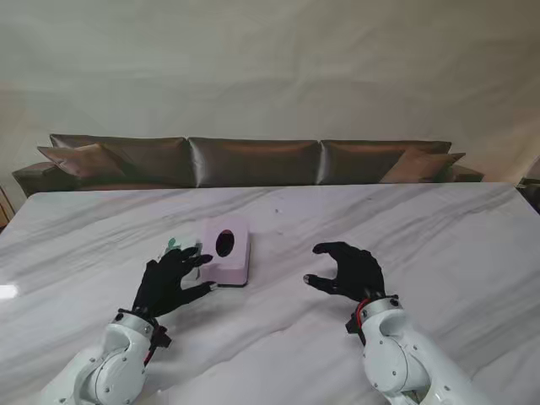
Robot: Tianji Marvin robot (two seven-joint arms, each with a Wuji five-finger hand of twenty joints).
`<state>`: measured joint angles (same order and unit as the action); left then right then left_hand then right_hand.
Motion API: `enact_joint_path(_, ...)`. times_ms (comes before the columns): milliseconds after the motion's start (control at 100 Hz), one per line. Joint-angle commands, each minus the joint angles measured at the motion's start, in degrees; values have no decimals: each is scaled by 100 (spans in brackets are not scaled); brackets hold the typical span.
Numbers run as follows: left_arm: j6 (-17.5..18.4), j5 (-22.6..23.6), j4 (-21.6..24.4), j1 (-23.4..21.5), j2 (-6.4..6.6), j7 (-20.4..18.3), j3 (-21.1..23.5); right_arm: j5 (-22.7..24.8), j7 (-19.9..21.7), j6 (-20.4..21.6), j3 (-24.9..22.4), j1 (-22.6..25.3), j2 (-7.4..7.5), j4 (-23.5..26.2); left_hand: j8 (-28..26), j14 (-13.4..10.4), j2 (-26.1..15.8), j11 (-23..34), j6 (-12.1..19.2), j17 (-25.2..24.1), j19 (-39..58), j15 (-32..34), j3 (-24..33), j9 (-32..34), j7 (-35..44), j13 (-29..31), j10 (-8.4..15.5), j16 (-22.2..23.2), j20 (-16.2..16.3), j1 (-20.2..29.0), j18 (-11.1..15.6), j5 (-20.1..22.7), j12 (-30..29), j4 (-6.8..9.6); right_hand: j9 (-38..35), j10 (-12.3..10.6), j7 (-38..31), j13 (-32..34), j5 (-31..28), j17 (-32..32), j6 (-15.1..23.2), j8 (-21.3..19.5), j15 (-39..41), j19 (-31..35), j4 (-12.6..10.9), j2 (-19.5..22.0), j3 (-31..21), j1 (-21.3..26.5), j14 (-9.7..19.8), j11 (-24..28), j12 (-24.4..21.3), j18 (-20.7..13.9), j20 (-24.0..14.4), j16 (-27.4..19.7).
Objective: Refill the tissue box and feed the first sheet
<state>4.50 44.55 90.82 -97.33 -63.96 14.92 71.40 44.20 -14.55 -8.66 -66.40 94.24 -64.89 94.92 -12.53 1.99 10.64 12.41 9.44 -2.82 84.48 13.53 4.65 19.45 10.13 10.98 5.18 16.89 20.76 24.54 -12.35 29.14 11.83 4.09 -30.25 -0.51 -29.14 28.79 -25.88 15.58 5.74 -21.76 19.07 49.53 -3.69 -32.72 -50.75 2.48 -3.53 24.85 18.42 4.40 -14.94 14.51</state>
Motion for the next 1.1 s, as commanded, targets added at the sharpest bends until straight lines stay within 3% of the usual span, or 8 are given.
enact_joint_path(0, 4, -19, -13, 7, -18, -76, -24, 21, 102, 3, -2, -2, 1, -4, 28, 10, -40, 76, -19, -85, -4328, 12, 97, 115, 63, 155, 88, 56, 111, -61, -72, -36, 45, 204, -5, 3, -40, 32, 42, 16, -56, 22, 80, 97, -66, -118, 25, 11, -48, 119, 13, -13, -69, 31)
enact_joint_path(320, -98, 2, 5, 53, -29, -27, -67, -25, 65, 24, -33, 95, -6, -2, 21, 102, -78, 163, -137, -15, -4182, 121, 108, 302, 101, 354, 56, 134, 135, -61, -140, -2, 85, 203, -43, 12, -80, 75, 39, 38, -63, 42, 79, 132, -64, -128, 31, 29, -33, 151, 40, -31, -79, 43)
enact_joint_path(520, -333, 38, 77, 127, -38, -34, -25, 35, 61, -23, -87, 227, 1, 92, 12, 226, -99, 293, -254, 245, -3512, 320, 117, 578, 193, 691, -9, 397, 514, 69, -148, 128, 174, 189, -67, 16, -97, 97, 27, 49, -64, 55, 83, 146, -64, -125, 31, 30, -19, 167, 57, -44, -78, 47)
enact_joint_path(680, -878, 67, 105, 365, -68, -41, -161, 42, 106, -41, -123, 275, 11, 132, 18, 528, -98, 682, -438, 1074, -1585, 1166, 124, 835, 294, 1098, -115, 1192, 1879, 205, 570, 266, 408, 186, -64, 15, -102, 102, 31, 51, -66, 66, 82, 153, -63, -123, 31, 33, -15, 168, 67, -53, -76, 48)
enact_joint_path(780, -1205, -57, -14, 641, -145, 152, -342, 31, 94, -57, -145, 288, 6, 131, 2, 742, -85, 1129, -533, 1682, -768, 1814, 125, 1070, 388, 1443, -206, 1776, 2252, 207, 989, 400, 705, 176, -70, 21, -108, 96, 30, 51, -76, 71, 82, 157, -63, -129, 30, 38, -16, 170, 73, -51, -74, 49)
enact_joint_path(950, -1798, -367, -95, 1061, -194, -116, -553, -16, 110, -41, -156, 259, 5, 48, -94, 954, -177, 1655, -720, 2686, 91, 2707, 16, 1433, 538, 2187, -365, 2540, 2262, 97, 1442, 665, 1319, 137, -71, 21, -114, 95, 31, 53, -68, 81, 84, 166, -60, -123, 32, 37, -19, 169, 79, -55, -72, 50)
enact_joint_path(1090, -2089, -477, -238, 1366, -214, -255, -684, -66, 61, -38, -152, 225, -10, -24, -218, 988, -223, 2003, -818, 3438, 784, 3371, -67, 1893, 709, 2852, -455, 2944, 1921, -13, 1834, 980, 1720, 148, -80, 19, -119, 104, 24, 57, -70, 85, 85, 172, -59, -128, 32, 40, -12, 170, 83, -54, -70, 50)
